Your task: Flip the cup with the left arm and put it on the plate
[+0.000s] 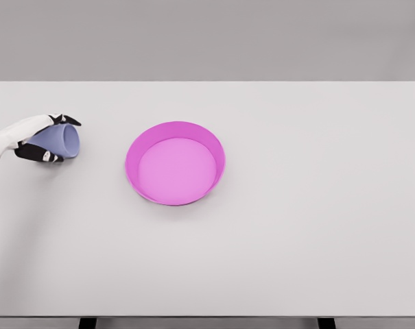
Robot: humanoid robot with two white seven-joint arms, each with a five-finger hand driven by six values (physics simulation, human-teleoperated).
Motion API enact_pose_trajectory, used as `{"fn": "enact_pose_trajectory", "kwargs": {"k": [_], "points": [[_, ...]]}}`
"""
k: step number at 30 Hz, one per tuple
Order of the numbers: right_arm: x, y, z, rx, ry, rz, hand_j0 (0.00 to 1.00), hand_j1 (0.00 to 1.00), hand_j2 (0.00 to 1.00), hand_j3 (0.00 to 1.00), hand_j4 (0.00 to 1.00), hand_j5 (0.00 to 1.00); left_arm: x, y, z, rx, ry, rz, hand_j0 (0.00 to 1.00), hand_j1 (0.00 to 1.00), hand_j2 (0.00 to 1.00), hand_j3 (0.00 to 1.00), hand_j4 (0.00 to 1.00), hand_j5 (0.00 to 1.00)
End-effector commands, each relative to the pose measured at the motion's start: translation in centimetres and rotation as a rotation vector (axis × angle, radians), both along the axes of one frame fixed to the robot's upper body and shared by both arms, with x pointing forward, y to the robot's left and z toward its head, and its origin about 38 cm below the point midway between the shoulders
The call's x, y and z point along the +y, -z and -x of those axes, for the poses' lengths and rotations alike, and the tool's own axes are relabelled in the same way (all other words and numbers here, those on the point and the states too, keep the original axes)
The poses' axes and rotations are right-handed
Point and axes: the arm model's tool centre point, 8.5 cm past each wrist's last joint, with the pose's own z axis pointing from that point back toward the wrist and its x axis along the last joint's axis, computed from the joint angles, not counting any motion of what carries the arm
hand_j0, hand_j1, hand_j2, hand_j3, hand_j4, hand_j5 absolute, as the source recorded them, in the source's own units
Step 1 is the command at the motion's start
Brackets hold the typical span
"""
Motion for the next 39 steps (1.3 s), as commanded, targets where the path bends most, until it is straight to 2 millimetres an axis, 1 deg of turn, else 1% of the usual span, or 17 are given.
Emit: {"fn": "enact_pose_trajectory", "kwargs": {"k": [1,5,7,8,9,10,12,13,15,18,20,26,29,32,35,37,39], "points": [[0.0,0.0,0.0,0.0,0.001,-0.001,1.0,1.0,1.0,1.0,1.0,1.0,-0.3,0.1,0.0,0.006,0.005,0.008,0.61,0.61,0.61,0.61,0.61,0.61],[0.0,0.0,0.0,0.0,0.0,-0.001,1.0,1.0,1.0,1.0,1.0,1.0,-0.5,0.2,0.0,0.01,0.01,0.01,0.6,0.6,0.6,0.6,0.6,0.6],[0.0,0.0,0.0,0.0,0.001,-0.001,1.0,1.0,1.0,1.0,1.0,1.0,-0.7,-0.2,-0.1,-0.005,0.021,0.023,0.6,0.6,0.6,0.6,0.6,0.6],[0.0,0.0,0.0,0.0,0.0,-0.001,1.0,1.0,1.0,1.0,1.0,1.0,-1.0,-0.9,-0.5,-0.026,0.034,0.029,0.6,0.6,0.6,0.6,0.6,0.6],[0.0,0.0,0.0,0.0,0.0,-0.001,1.0,1.0,1.0,1.0,1.0,1.0,-1.8,-1.1,-0.8,-0.042,0.053,0.045,0.6,0.6,0.6,0.6,0.6,0.6],[0.0,0.0,0.0,0.0,0.0,-0.001,1.0,1.0,1.0,1.0,1.0,1.0,-2.1,-1.1,-0.8,-0.054,0.066,0.053,0.6,0.6,0.6,0.6,0.6,0.6],[0.0,0.0,0.0,0.0,0.0,-0.001,1.0,1.0,1.0,1.0,1.0,1.0,-2.8,-1.4,-0.8,-0.082,0.099,0.089,0.6,0.6,0.6,0.6,0.6,0.6],[0.0,0.0,0.0,0.0,0.0,-0.001,1.0,1.0,1.0,1.0,1.0,1.0,-2.8,-1.4,-0.8,-0.084,0.102,0.096,0.58,0.58,0.58,0.58,0.58,0.58],[0.0,0.0,0.0,0.0,0.0,-0.001,1.0,1.0,1.0,1.0,1.0,1.0,-3.0,-1.5,-0.7,-0.094,0.117,0.104,0.58,0.58,0.58,0.58,0.58,0.58],[0.0,0.0,0.0,0.0,0.0,-0.001,1.0,1.0,1.0,1.0,1.0,1.0,-3.6,-2.2,-0.5,-0.139,0.162,0.18,0.58,0.58,0.58,0.58,0.58,0.58],[0.0,0.0,0.0,0.0,0.001,-0.001,1.0,1.0,1.0,1.0,1.0,1.0,-4.4,-2.4,-0.4,-0.17,0.207,0.225,0.58,0.58,0.58,0.58,0.58,0.58],[0.0,0.0,0.0,0.0,0.001,-0.001,1.0,1.0,1.0,1.0,1.0,1.0,-4.9,-3.1,-0.1,-0.21,0.251,0.247,0.58,0.58,0.58,0.58,0.58,0.58],[0.0,0.0,0.0,0.0,0.0,-0.001,1.0,1.0,1.0,1.0,1.0,1.0,-5.0,-3.7,0.0,-0.226,0.255,0.296,0.58,0.58,0.58,0.58,0.58,0.58],[0.0,0.0,0.0,0.0,0.0,-0.001,1.0,1.0,1.0,1.0,1.0,1.0,-5.2,-3.9,0.0,-0.232,0.257,0.329,0.59,0.59,0.59,0.59,0.59,0.59],[0.0,0.0,0.0,0.0,0.0,-0.001,1.0,1.0,1.0,1.0,1.0,1.0,-6.1,-4.1,0.1,-0.244,0.275,0.361,0.59,0.59,0.59,0.59,0.59,0.59],[0.0,0.0,0.0,0.0,0.0,-0.001,1.0,1.0,1.0,1.0,1.0,1.0,-7.2,-3.9,0.0,-0.247,0.29,0.398,0.6,0.6,0.6,0.6,0.6,0.6],[0.0,0.0,0.0,0.0,0.001,-0.001,1.0,1.0,1.0,1.0,1.0,1.0,-7.2,-4.2,0.1,-0.254,0.288,0.454,0.6,0.6,0.6,0.6,0.6,0.6]]}}
